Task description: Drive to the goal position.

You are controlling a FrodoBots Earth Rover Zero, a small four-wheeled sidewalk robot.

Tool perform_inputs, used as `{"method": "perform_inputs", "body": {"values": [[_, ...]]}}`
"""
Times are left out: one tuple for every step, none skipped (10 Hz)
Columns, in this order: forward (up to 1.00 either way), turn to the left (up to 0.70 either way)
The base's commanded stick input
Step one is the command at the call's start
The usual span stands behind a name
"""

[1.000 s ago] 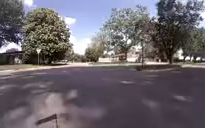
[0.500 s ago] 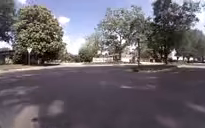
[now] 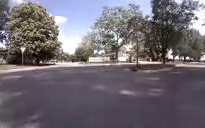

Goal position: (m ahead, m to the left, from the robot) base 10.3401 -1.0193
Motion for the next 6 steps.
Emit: {"method": "perform_inputs", "body": {"values": [[1.00,0.00],[1.00,0.00],[1.00,0.00],[1.00,0.00],[1.00,0.00],[1.00,0.00]]}}
